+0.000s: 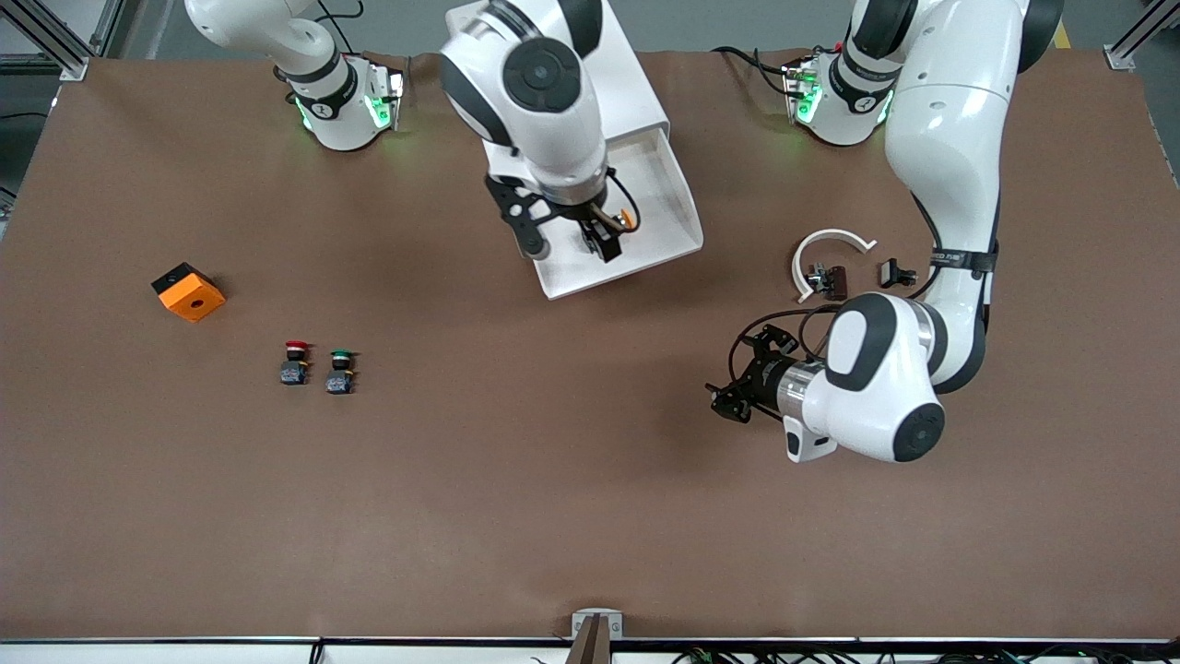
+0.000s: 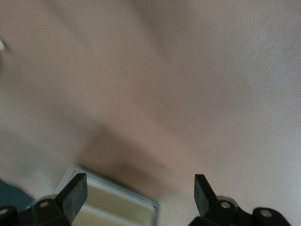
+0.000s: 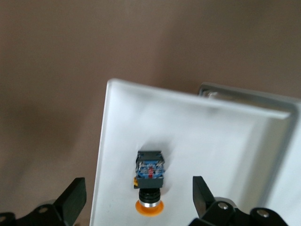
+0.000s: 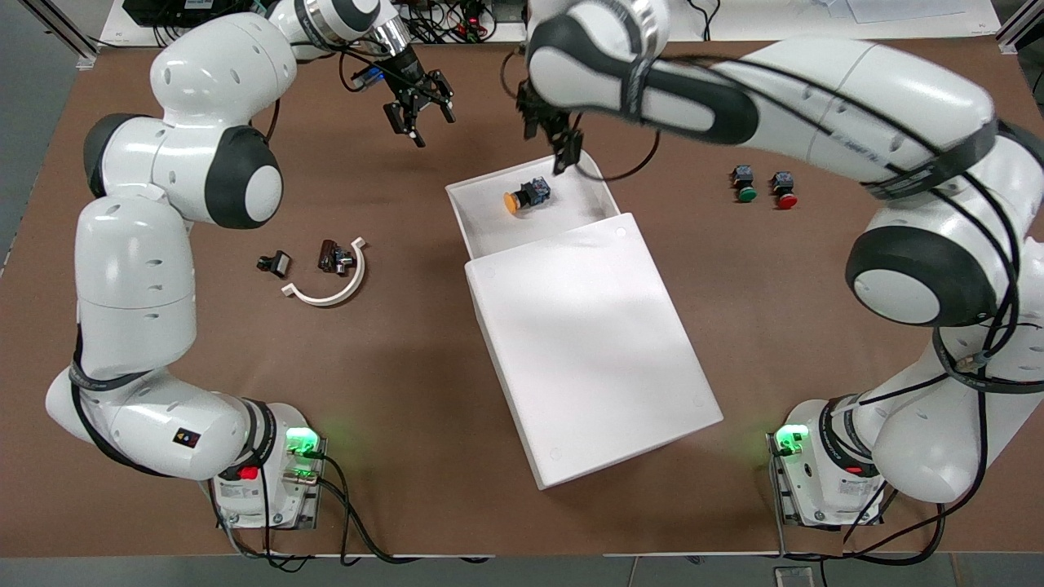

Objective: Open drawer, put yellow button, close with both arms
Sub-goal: 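Carry the orange button into the open drawer and open the right gripper, then push the drawer shut with the left gripper while the right gripper withdraws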

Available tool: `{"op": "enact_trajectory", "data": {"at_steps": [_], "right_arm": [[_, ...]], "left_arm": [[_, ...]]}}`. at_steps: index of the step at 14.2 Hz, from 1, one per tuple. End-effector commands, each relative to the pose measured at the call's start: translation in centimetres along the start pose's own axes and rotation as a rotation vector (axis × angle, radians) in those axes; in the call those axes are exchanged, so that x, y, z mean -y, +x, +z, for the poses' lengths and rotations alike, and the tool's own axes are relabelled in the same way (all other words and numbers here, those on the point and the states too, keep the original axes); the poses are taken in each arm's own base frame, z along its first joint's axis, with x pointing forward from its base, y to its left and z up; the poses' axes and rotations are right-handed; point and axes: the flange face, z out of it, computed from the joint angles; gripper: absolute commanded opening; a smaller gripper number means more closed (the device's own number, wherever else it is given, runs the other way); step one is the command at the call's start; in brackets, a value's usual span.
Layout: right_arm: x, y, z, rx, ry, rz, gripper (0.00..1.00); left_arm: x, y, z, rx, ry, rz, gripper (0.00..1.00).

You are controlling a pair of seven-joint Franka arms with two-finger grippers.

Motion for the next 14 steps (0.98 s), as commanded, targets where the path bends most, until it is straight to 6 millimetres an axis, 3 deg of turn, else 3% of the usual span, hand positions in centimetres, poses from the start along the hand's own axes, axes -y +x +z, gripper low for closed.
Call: {"op": "enact_trajectory", "data": {"at_steps": [1, 3, 5, 6, 7, 8, 10, 12, 14], "right_arm": [[-2.7, 4.7, -6.2, 0.022, -0.067, -0.101, 1.0], [-5.4, 9.4, -9.8, 0.034, -0.104, -0.218, 1.0], [-8.1, 14.0, -12.1, 0.062, -0.134, -0.379, 1.0], [-10.2, 17.4, -13.4, 0.078, -0.112, -0.473, 1.0], [-12.2, 20.7, -14.2, 0.092, -0.092, -0.561, 1.0], [-14.3, 24.3, -14.6, 0.1, -0.071, -0.653, 1.0], [-17.2, 29.4, -14.2, 0.073, -0.043, -0.741, 1.0], [-18.8, 33.7, -13.6, 0.016, -0.039, -0.832, 1.0], [-20.5, 38.8, -14.3, -0.013, -0.003, -0.894, 1.0]], "left_arm": [[-0.3, -4.5, -1.3, -0.117, 0.025, 0.136, 1.0], [-0.7, -6.8, -1.1, -0.13, 0.034, 0.179, 1.0], [-0.9, -10.2, -1.8, -0.2, 0.041, 0.234, 1.0], [-1.1, -12.7, -2.1, -0.244, 0.035, 0.275, 1.0], [-1.1, -14.3, -1.1, -0.258, 0.037, 0.298, 1.0], [-1.2, -15.3, -0.8, -0.267, 0.022, 0.312, 1.0], [-1.5, -17.3, 1.5, -0.278, 0.025, 0.345, 1.0], [-1.5, -19.0, 3.0, -0.292, 0.01, 0.371, 1.0], [-1.1, -21.2, 4.5, -0.301, 0.016, 0.404, 1.0]]}}
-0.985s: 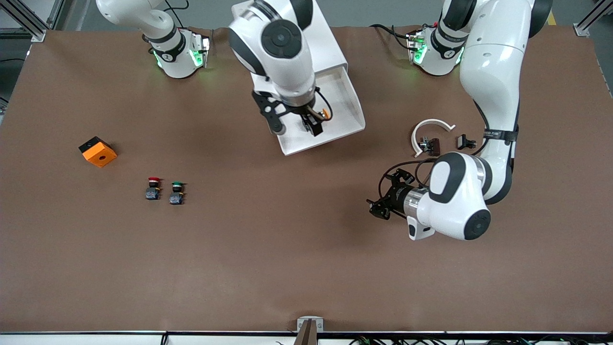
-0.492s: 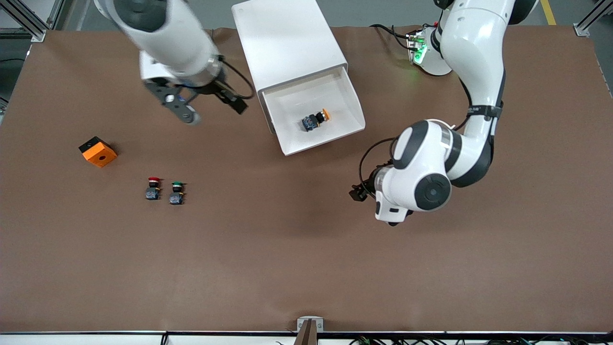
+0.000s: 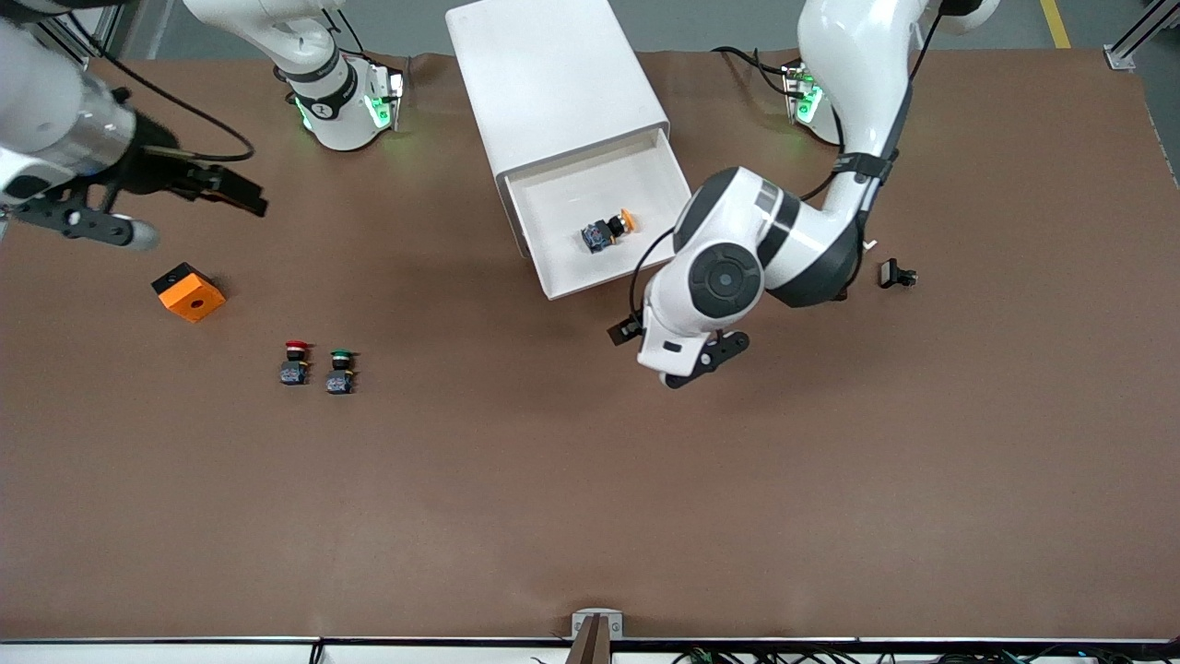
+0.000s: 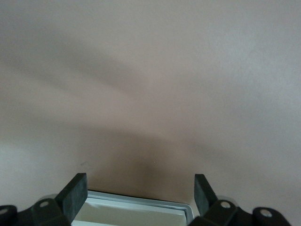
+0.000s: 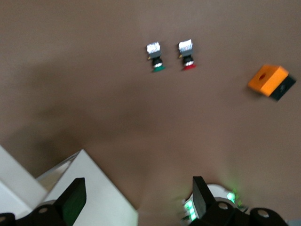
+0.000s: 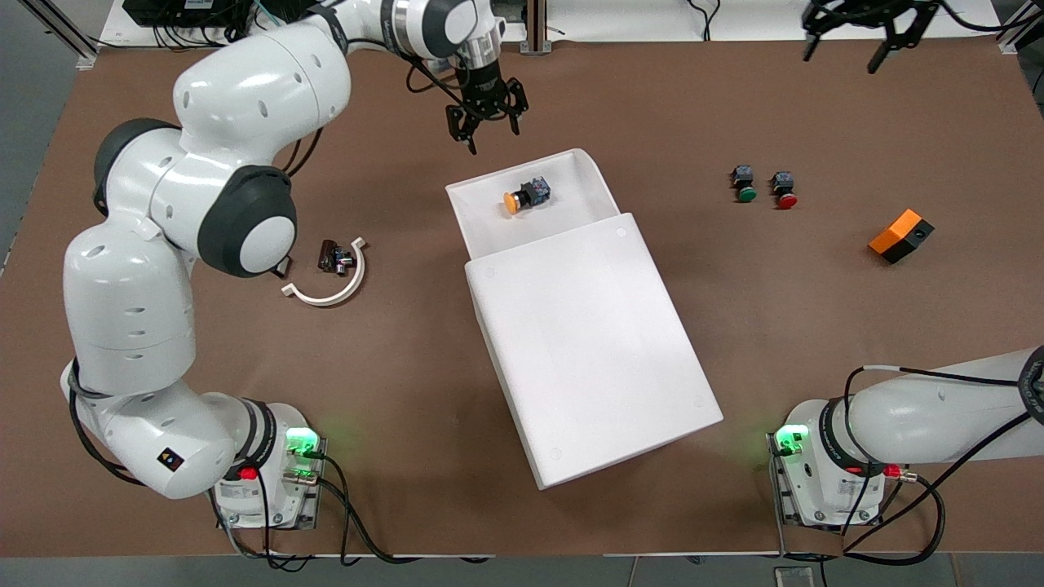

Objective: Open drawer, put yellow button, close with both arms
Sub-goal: 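Push the drawer shut with the left gripper while the right gripper withdraws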

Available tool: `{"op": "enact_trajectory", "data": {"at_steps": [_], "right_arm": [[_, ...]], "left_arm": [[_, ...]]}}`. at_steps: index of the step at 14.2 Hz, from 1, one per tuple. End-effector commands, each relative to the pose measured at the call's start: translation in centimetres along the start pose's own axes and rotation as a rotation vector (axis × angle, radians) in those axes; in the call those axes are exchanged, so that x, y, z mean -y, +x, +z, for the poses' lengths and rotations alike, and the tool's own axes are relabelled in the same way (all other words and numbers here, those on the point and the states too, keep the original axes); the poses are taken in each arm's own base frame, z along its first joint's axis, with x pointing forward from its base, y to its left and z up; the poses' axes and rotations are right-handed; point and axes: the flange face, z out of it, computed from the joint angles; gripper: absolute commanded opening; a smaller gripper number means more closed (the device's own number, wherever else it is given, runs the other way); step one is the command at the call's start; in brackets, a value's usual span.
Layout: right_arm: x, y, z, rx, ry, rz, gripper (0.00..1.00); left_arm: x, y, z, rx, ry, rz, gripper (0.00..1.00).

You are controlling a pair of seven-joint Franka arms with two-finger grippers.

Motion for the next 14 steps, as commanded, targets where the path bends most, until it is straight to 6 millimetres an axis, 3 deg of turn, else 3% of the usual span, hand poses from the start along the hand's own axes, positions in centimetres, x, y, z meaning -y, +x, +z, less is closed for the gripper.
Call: {"op": "enact_trajectory", "data": {"at_steps": [1, 5, 8, 10, 14], "right_arm": [[-4.5, 1.1, -0.7, -0.07, -0.003, -0.092, 1.0], [-5.1, 1.5, -4.3, -0.151, -0.045, -0.094, 1.0], [-5.1, 1.6, -4.7, -0.159, -0.044, -0.096, 1.0], [-5.2, 1.6, -4.9, -0.165, -0.04, -0.09, 1.0], [-5.1, 1.6, -5.0, -0.169, -0.041, -0.095, 1.0]], "left_arm": [[0.6, -3.3, 0.0, -0.03, 0.003, 0.05, 1.0], [0.8, -8.9, 1.1, -0.074, 0.032, 0.138, 1.0], [1.4, -12.3, 3.4, -0.088, 0.034, 0.185, 1.0], [1.6, -13.0, 3.7, -0.095, 0.028, 0.196, 1.0], [0.8, -17.1, 4.8, -0.073, 0.037, 0.265, 1.0]]}}
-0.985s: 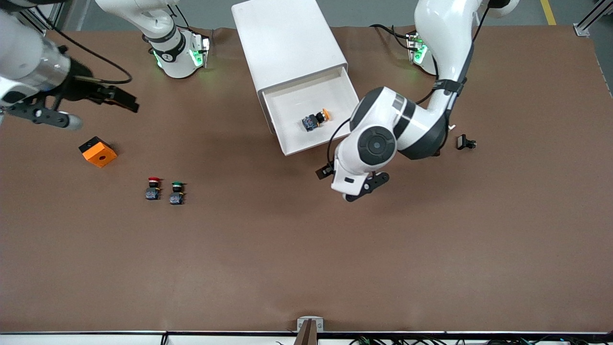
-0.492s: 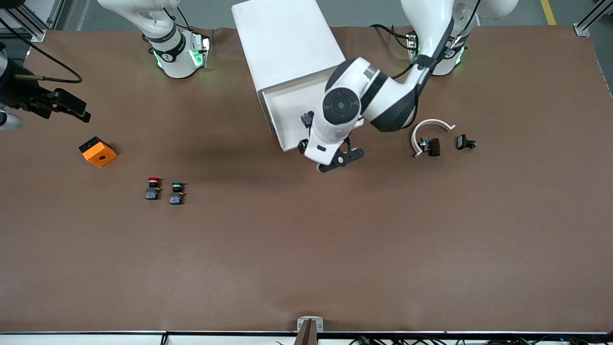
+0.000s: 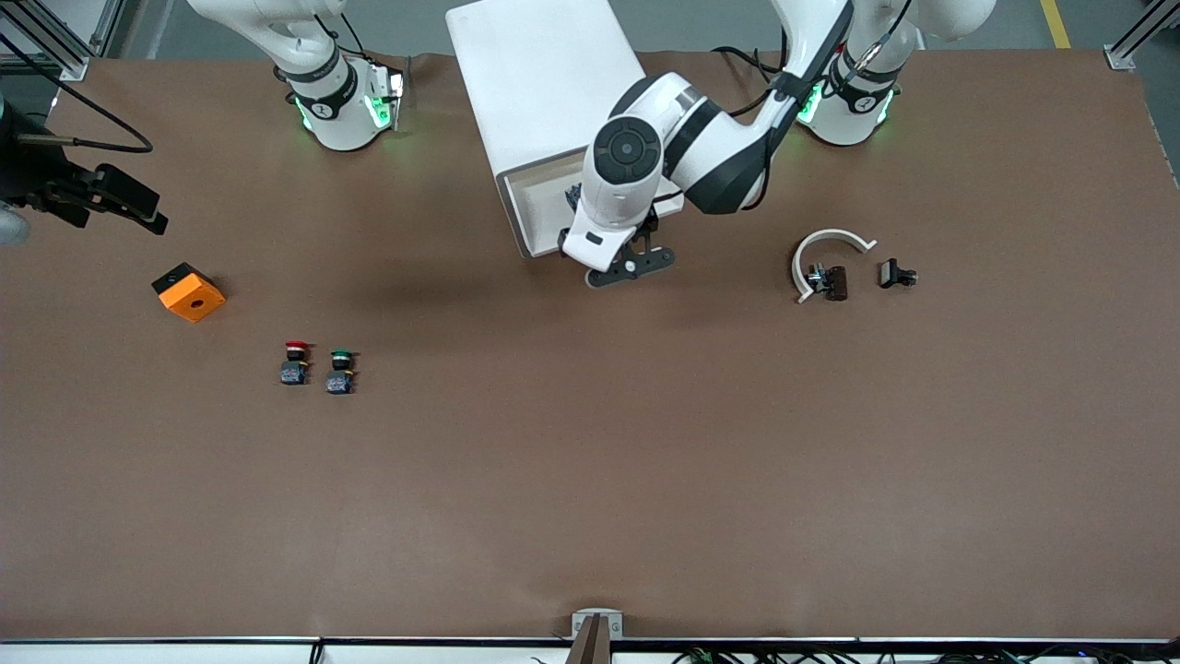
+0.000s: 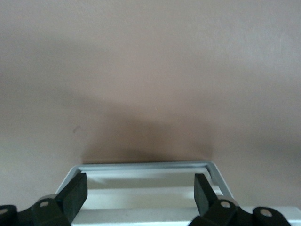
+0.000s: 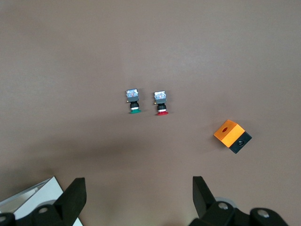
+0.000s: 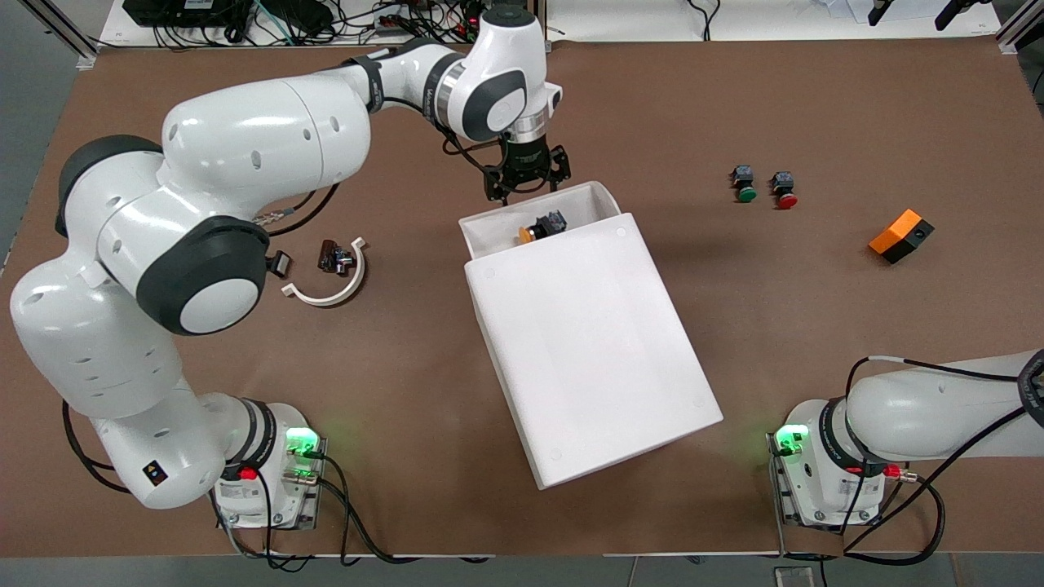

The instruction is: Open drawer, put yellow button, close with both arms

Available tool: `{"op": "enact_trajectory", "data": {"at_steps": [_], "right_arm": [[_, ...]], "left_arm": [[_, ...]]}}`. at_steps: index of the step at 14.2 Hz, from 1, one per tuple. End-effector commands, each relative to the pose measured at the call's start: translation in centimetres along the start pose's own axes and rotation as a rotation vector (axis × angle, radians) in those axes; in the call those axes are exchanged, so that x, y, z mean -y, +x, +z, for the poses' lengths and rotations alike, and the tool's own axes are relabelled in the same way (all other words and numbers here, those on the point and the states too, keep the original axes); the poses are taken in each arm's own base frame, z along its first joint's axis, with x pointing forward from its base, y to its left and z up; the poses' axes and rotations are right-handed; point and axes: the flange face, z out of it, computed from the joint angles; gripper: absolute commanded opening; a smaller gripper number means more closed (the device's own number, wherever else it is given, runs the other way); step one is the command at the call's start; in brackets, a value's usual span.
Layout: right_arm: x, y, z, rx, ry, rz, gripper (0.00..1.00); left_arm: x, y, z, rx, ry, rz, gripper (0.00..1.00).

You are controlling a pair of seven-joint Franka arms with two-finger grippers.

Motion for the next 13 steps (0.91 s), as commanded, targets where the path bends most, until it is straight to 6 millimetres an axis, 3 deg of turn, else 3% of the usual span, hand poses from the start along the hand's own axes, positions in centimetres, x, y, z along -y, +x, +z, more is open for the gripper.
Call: {"op": "enact_trajectory", "data": {"at_steps": [1, 6, 9, 13], "right_arm": [[-0.1, 0.0, -0.7, -0.011, -0.011, -0.007, 1.0], [-0.1, 0.0, -1.0, -0.012, -0.011, -0.007, 1.0], [0.1, -0.1, -1.0, -0.012, -0.011, -0.01, 1.0], [0.1, -0.1, -1.0, -0.012, -0.011, -0.008, 1.0]], "left_arm": [[-0.1, -2.8, 0.0, -0.003, 0.002, 0.061, 1.0], [-1.5, -7.2, 1.5, 0.031, 0.014, 0.128, 1.0], [-2.1, -8.7, 2.0, 0.037, 0.01, 0.143, 1.0], [-2.2, -9.1, 1.8, 0.039, 0.007, 0.143, 1.0]]}}
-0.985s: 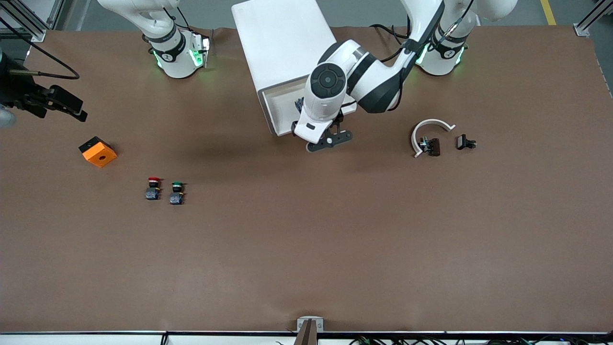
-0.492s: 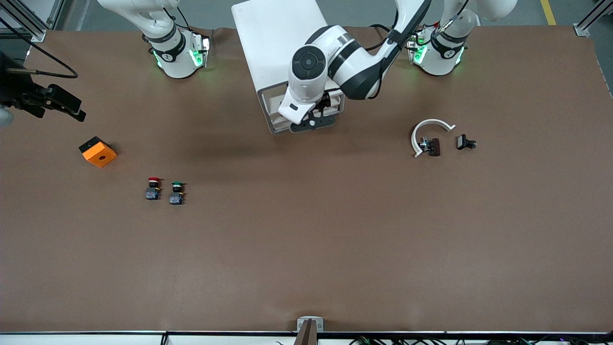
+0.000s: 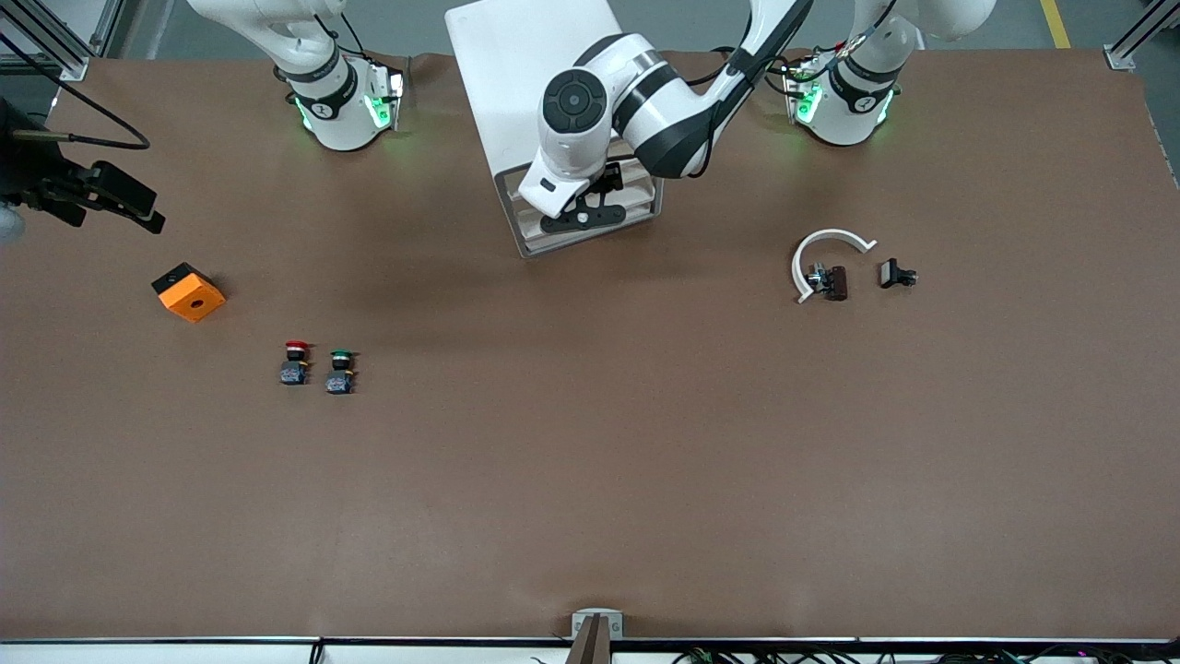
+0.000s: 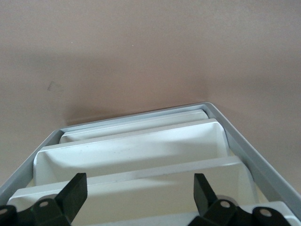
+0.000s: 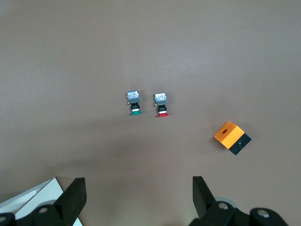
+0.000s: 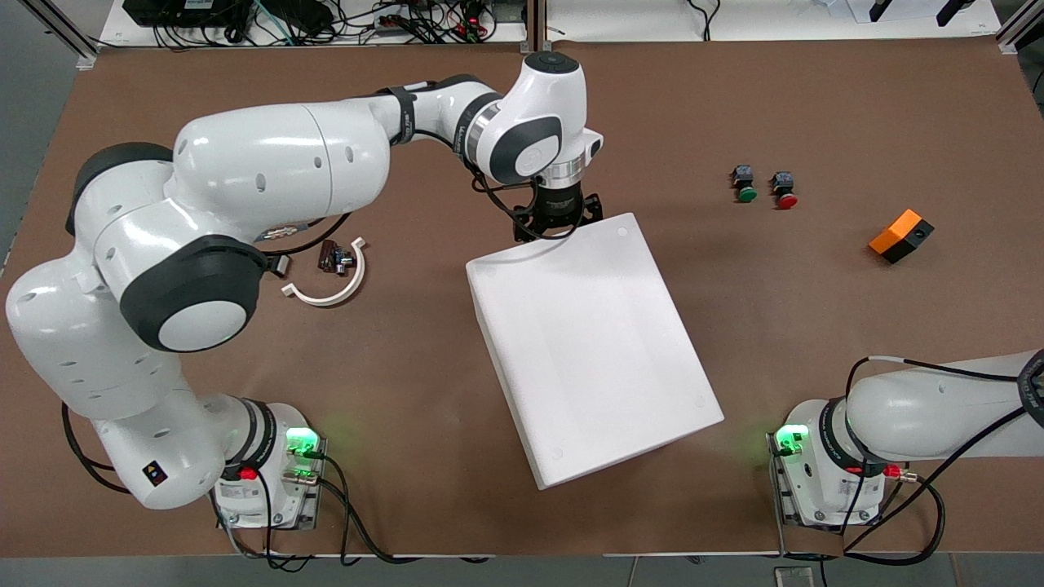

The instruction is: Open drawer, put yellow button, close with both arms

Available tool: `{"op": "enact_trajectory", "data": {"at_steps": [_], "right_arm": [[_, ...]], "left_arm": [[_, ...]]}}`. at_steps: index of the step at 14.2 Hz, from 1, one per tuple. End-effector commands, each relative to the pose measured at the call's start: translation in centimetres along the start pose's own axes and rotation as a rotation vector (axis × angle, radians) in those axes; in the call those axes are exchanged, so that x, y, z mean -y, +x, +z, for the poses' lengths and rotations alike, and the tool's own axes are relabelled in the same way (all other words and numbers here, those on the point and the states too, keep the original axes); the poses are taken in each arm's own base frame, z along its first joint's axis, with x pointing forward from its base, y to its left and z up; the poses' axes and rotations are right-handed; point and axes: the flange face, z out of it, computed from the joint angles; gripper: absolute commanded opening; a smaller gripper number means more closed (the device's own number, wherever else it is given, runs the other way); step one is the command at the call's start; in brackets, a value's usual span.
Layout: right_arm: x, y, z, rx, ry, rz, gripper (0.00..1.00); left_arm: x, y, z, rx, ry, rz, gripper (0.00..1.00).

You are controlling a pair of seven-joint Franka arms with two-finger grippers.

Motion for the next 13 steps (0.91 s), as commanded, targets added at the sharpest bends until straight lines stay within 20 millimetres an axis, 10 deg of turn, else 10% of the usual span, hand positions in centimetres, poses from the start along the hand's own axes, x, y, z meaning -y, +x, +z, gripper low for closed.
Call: {"op": "enact_trajectory", "data": {"at_steps": [1, 5, 9, 13], "right_arm": [[0.0, 0.0, -0.5, -0.002, -0.012, -0.006, 1.0], [-0.1, 0.0, -0.5, -0.002, -0.012, -0.006, 1.0], [-0.2, 0.0, -0.5, -0.001, -0.01, -0.002, 1.0], [-0.1, 0.0, -0.5, -0.002, -0.009, -0.003, 1.0]], "left_arm": [[0.1, -0.8, -1.1, -0.018, -0.023, 0.004, 1.0], [3.9, 8.3, -5.6, -0.059, -0.091, -0.131, 1.0], [12.7, 19.8, -11.0, -0.201, -0.085, -0.276, 1.0], [19.4, 25.5, -14.3, -0.317, -0.024, -0.246, 1.0]]}}
